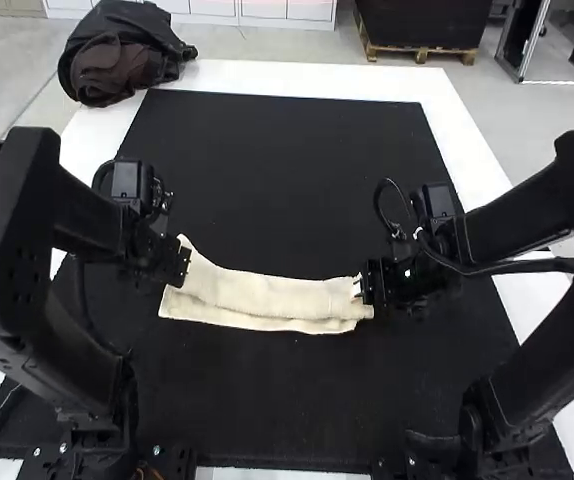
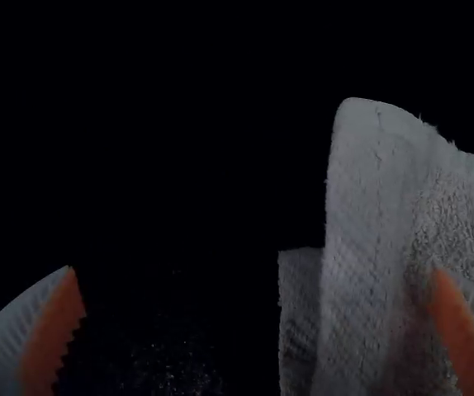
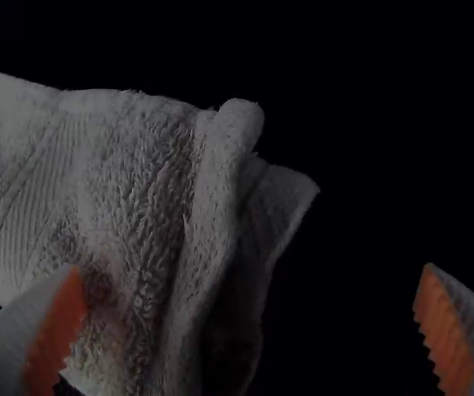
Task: Fold the towel.
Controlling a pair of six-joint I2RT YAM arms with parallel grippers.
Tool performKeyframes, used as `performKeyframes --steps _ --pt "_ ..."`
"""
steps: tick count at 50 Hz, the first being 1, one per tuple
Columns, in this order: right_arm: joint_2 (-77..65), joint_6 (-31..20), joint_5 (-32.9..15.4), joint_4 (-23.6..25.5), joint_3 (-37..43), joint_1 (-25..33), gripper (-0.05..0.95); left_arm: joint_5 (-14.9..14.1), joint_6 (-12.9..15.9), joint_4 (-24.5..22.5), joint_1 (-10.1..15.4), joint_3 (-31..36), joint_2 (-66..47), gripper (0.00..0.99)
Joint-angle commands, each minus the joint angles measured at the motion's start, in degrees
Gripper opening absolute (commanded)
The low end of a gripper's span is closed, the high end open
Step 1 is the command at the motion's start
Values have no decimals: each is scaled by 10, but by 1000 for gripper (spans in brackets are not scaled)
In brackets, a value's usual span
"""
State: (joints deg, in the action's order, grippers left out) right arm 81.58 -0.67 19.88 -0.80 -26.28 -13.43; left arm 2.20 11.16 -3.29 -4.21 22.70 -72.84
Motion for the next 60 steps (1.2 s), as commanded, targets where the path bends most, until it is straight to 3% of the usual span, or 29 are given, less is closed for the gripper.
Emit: performKeyframes --steps 1,25,32,37,52,60 --pt "-2 -6 -6 -6 -13 -5 913 3 6 -15 -12 -4 1 974" --pt "38 -4 -5 -27 -26 -27 913 -6 -3 -35 -42 15 3 972" --pt "53 -3 -7 -32 -34 -31 913 -7 -19 -35 -52 30 3 972" --pt "60 -2 -8 -37 -39 -34 913 -19 -34 -17 -59 40 5 972" --pt "75 2 -8 -46 -43 -58 913 -33 -32 17 -57 32 7 974" --pt "86 3 -8 -47 -47 -70 913 -84 -34 24 -62 31 6 974"
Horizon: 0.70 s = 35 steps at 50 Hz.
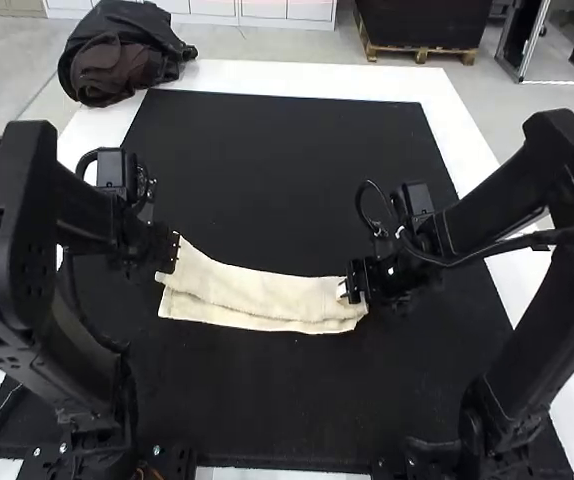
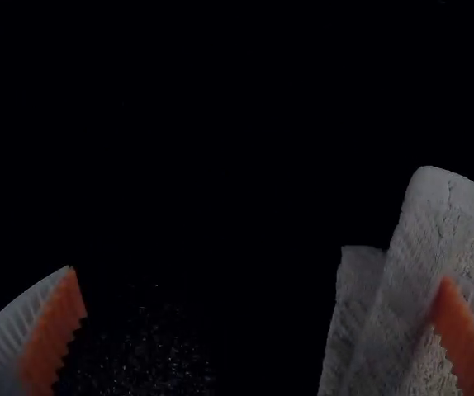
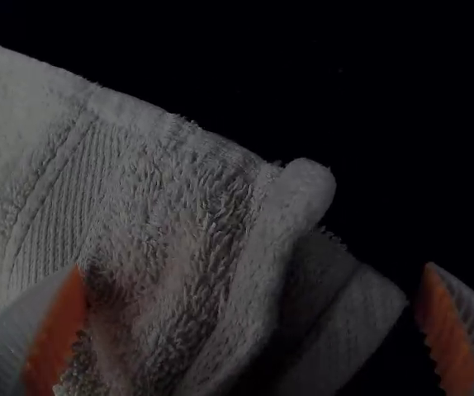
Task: Fold the towel.
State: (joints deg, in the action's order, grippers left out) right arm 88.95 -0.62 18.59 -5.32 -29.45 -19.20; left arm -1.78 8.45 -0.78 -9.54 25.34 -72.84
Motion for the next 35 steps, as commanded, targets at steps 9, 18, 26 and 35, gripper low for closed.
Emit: performKeyframes --steps 9,18,26,35 --pt "25 3 5 -8 -19 -18 913 -83 -22 4 -14 4 3 972" --pt "35 3 6 -18 -19 -19 913 -97 -34 -3 -14 1 -6 972" --pt "46 4 7 -25 -20 -19 913 -103 -44 -2 -15 4 -13 972" --pt "50 4 8 -26 -23 -19 913 -110 -45 15 -15 5 -13 980"
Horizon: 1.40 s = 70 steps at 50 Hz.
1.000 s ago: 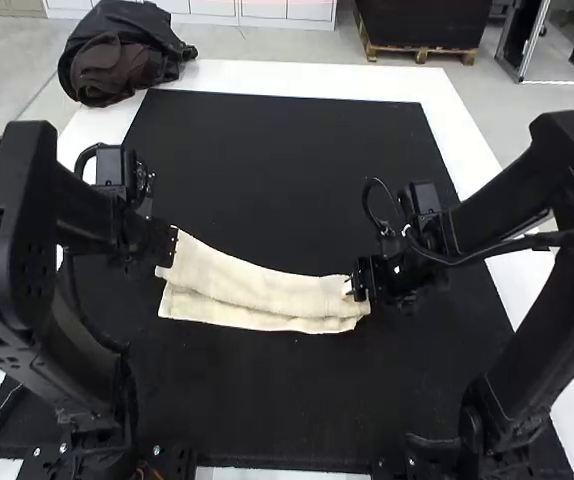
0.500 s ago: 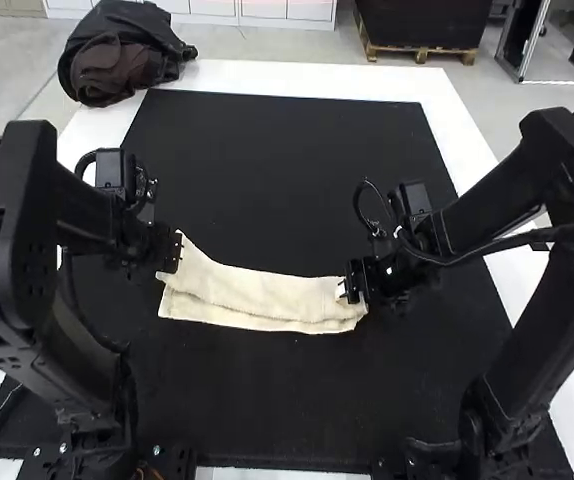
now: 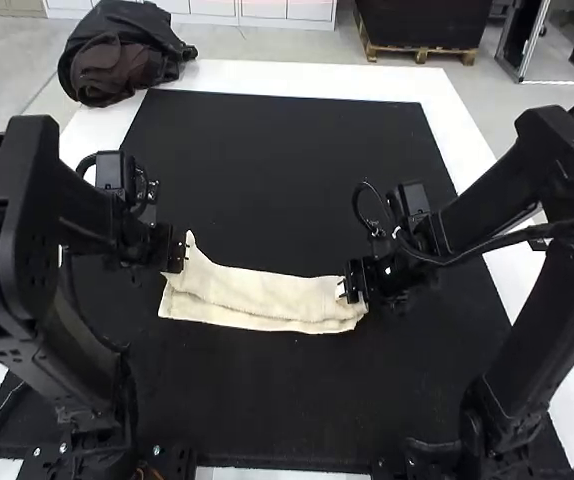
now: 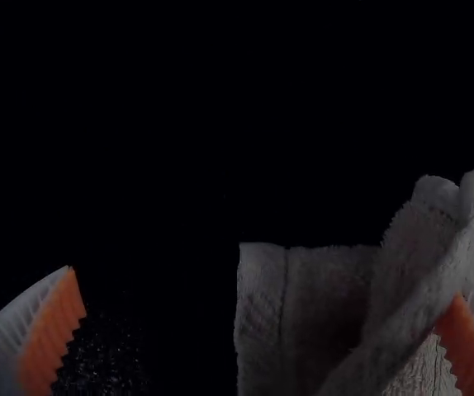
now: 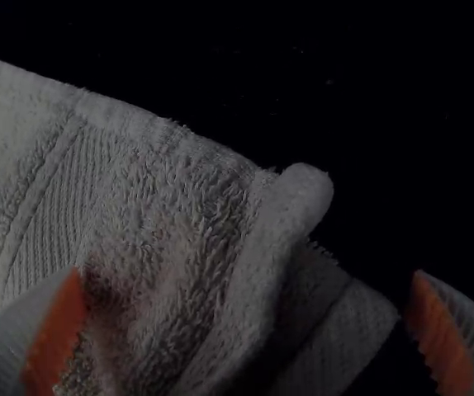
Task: Fold the towel.
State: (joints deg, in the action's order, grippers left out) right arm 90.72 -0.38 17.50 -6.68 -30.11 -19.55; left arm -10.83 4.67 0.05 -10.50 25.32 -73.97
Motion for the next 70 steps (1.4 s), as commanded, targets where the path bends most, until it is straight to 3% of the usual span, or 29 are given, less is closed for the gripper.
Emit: performKeyframes --steps 1,7,13,14,15,16,17,19,23,25,27,30,34,37,40,42,43,44,48,49,51,53,57,59,70 --pt "31 2 19 -12 -15 -15 913 -26 -8 7 -6 5 0 980" --pt "32 2 20 -12 -15 -15 913 -77 -26 21 -27 16 6 980" --pt "31 1 20 -12 -14 -15 913 -62 -13 43 -47 32 11 975" --pt "32 1 21 -12 -14 -15 913 -46 7 48 -46 35 15 974" --pt "31 2 21 -12 -14 -15 913 -9 33 58 -45 35 16 974" --pt "31 2 22 -12 -14 -15 913 43 57 54 -44 32 17 974" --pt "32 2 22 -12 -13 -15 913 76 71 35 -43 29 16 975" --pt "31 2 22 -12 -13 -15 913 78 58 22 -41 30 21 975" --pt "31 2 23 -13 -13 -15 913 57 56 35 -43 38 38 975" --pt "32 2 23 -14 -13 -15 913 34 46 43 -44 43 50 975" --pt "34 2 23 -15 -13 -15 913 -13 29 48 -47 47 61 974" --pt "38 2 23 -15 -13 -16 913 -31 15 45 -54 40 64 972" --pt "40 1 23 -15 -14 -15 913 -87 -6 48 -72 35 53 970" --pt "40 1 23 -15 -13 -15 913 -62 -8 41 -80 23 41 969" --pt "39 1 23 -15 -13 -15 913 -83 -9 48 -82 24 32 969" --pt "39 1 24 -15 -13 -15 913 -75 -9 57 -82 24 31 969" --pt "40 1 23 -15 -12 -15 913 -56 -1 57 -81 18 29 969" --pt "40 1 24 -15 -13 -15 913 -28 12 28 -80 11 22 970" --pt "40 1 24 -15 -12 -15 913 -51 15 62 -77 34 34 969" --pt "39 1 24 -15 -12 -15 913 -46 28 86 -74 36 41 969" --pt "40 1 25 -15 -11 -15 913 -29 46 47 -69 28 38 969" --pt "40 1 25 -17 -12 -15 913 -28 31 48 -62 34 38 969" --pt "41 2 27 -18 -12 -15 913 -52 29 100 -45 74 67 969" --pt "41 2 27 -18 -11 -16 913 -53 17 68 -37 75 70 969" --pt "45 2 27 -20 -11 -15 913 -68 -48 52 11 93 58 967"
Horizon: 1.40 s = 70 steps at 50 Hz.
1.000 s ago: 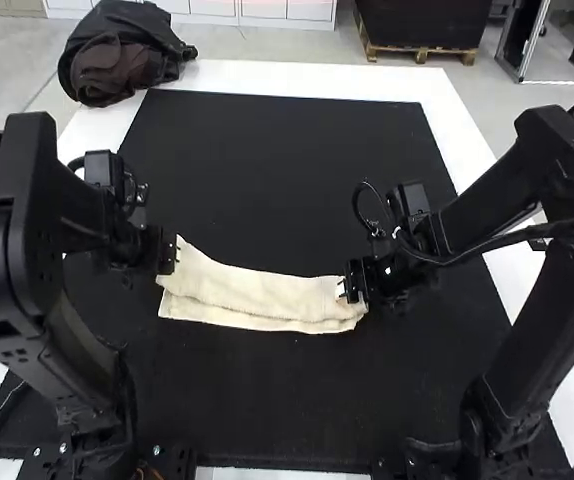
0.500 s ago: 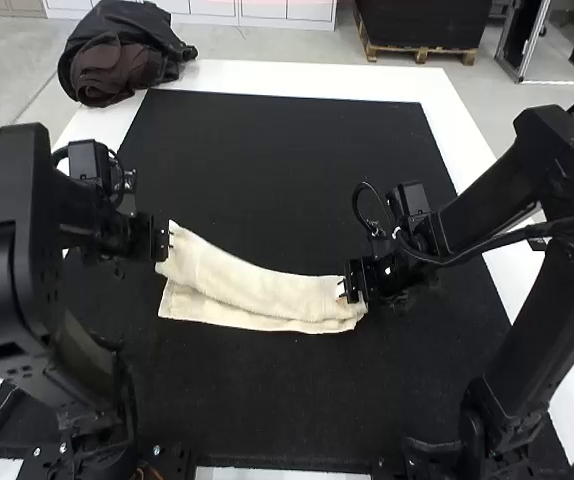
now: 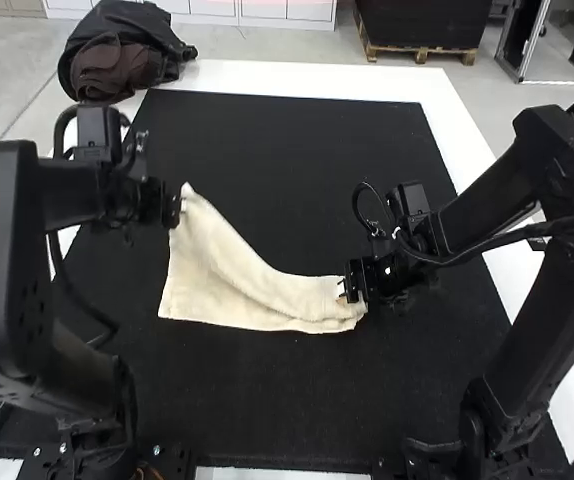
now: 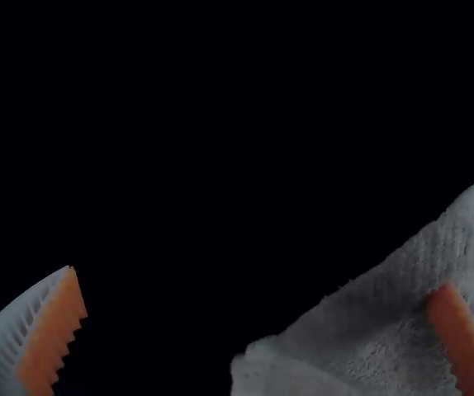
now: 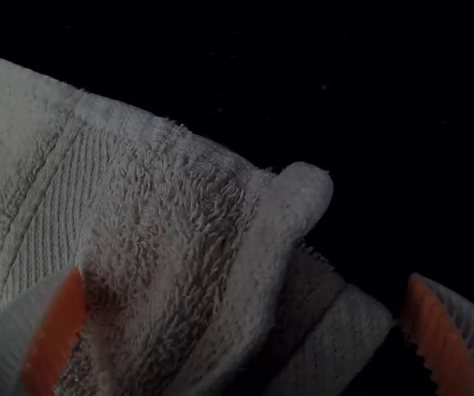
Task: Fold the towel.
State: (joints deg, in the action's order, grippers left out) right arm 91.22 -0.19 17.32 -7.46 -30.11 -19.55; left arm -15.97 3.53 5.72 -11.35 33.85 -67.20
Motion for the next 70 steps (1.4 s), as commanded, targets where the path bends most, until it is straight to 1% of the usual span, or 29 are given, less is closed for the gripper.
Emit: performKeyframes --steps 1,5,8,10,13,16,19,22,23,24,27,28,29,30,32,34,39,43,48,52,58,61,65,70 --pt "40 0 29 -12 -11 -15 913 -18 -37 -8 24 6 -15 967" --pt "40 0 29 -11 -11 -15 913 -13 -48 -23 44 -3 -37 966" --pt "40 0 29 -11 -11 -15 913 8 -48 -38 56 -16 -58 966" --pt "40 0 29 -12 -12 -16 913 25 -48 -40 57 -21 -72 966" --pt "39 0 29 -11 -13 -16 913 45 -27 -29 49 -22 -89 966" --pt "39 0 30 -12 -13 -15 913 60 -12 -19 27 -23 -99 966" --pt "40 0 30 -11 -13 -15 913 65 -5 -18 -1 -21 -99 966" --pt "39 1 31 -12 -14 -15 913 66 12 -11 -39 -16 -97 966" --pt "39 1 32 -11 -14 -16 913 66 19 -4 -50 -13 -96 966" --pt "40 1 32 -12 -14 -15 913 67 31 3 -67 -11 -96 966" --pt "39 1 32 -11 -14 -16 913 67 49 8 -96 -7 -97 964" --pt "40 1 32 -12 -14 -16 913 73 56 8 -105 -6 -98 964" --pt "39 1 33 -12 -13 -15 913 84 68 7 -115 -4 -97 964" --pt "40 1 33 -11 -13 -15 913 91 75 7 -122 -4 -97 964" --pt "42 1 34 -12 -13 -15 913 93 82 9 -133 -2 -97 964" --pt "45 3 34 -12 -13 -15 913 94 90 18 -137 2 -98 964" --pt "50 3 34 -12 -14 -15 913 93 100 28 -135 0 -98 964" --pt "53 3 34 -13 -14 -15 913 88 102 34 -131 0 -100 964" --pt "54 3 34 -14 -14 -16 913 63 100 41 -105 0 -102 964" --pt "55 3 34 -14 -13 -15 913 40 83 42 -74 -1 -105 964" --pt "55 3 34 -14 -13 -15 913 -6 42 38 -30 -1 -113 964" --pt "55 3 34 -14 -13 -15 913 -35 16 32 -10 0 -119 962" --pt "55 3 34 -13 -13 -15 913 -50 -11 22 8 2 -132 959" --pt "55 3 34 -12 -13 -15 913 -64 -29 18 14 9 -140 959"
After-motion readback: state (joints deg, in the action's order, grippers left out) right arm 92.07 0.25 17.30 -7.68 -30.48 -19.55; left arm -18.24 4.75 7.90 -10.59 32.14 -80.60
